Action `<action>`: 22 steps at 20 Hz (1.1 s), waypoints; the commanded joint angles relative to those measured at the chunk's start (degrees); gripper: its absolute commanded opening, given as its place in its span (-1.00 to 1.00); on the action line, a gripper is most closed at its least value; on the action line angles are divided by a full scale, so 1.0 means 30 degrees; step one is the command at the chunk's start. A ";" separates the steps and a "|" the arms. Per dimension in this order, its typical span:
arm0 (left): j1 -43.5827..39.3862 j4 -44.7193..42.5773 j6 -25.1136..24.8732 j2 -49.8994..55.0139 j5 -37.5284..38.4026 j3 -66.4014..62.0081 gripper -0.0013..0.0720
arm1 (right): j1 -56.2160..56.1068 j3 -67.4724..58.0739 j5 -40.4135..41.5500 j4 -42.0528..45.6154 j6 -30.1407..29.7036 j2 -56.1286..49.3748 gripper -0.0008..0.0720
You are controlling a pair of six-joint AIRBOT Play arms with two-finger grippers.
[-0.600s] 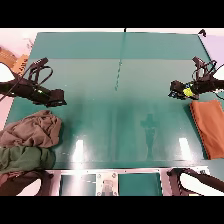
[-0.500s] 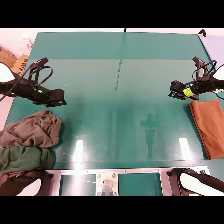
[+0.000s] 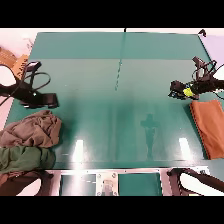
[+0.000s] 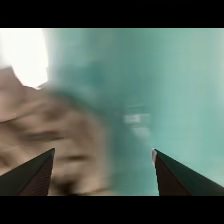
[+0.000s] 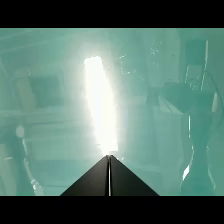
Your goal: Fold the shirts.
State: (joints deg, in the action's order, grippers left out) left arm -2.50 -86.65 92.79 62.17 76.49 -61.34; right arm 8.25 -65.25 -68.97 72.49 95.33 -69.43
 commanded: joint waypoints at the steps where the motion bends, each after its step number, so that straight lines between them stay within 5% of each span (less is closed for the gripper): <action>1: 0.1115 -0.4940 0.1056 0.0000 -0.0714 0.2106 1.00 | -0.0022 0.0015 -0.0007 -0.0007 0.0000 0.0000 -0.93; 5: 0.2142 -0.4809 0.0889 0.0750 -0.3891 0.5741 1.00 | -0.0022 0.0015 -0.0007 -0.0007 0.0000 0.0000 -0.93; 9: 0.2142 -0.4969 0.0685 0.2295 -0.4481 0.7679 0.94 | -0.0022 0.0015 -0.0007 -0.0007 0.0000 0.0000 -0.93; 10: 0.2142 -0.5005 0.0678 0.2608 -0.4393 0.7723 0.27 | -0.0022 0.0015 -0.0007 -0.0007 0.0000 0.0000 -0.93; 11: 0.2142 -0.4998 0.0423 0.2783 -0.4371 0.7650 -0.67 | -0.0022 0.0015 -0.0007 -0.0007 0.0000 0.0000 -0.93; 12: 0.2142 -0.4969 0.0015 0.2790 -0.4306 0.7373 -0.90 | -0.0022 0.0015 0.0000 -0.0007 0.0000 0.0000 -0.93; 14: 0.2135 -0.4874 -0.0117 0.2725 -0.3461 0.5756 -0.90 | -0.0022 0.0015 0.0058 -0.0015 0.0000 0.0000 -0.93; 17: 0.1362 -0.2732 -0.2492 0.2710 -0.1107 0.0852 -0.90 | -0.0022 0.0015 0.0066 -0.0015 0.0000 0.0000 -0.93; 22: -0.4634 -0.0357 -0.3468 0.2732 -0.1508 -0.7606 -0.90 | -0.0022 0.0022 0.0000 -0.0160 0.0000 0.0000 -0.93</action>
State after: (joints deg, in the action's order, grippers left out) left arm -7.94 -92.25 85.01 70.28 72.75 -72.16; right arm 8.23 -65.23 -68.77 72.20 95.33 -69.43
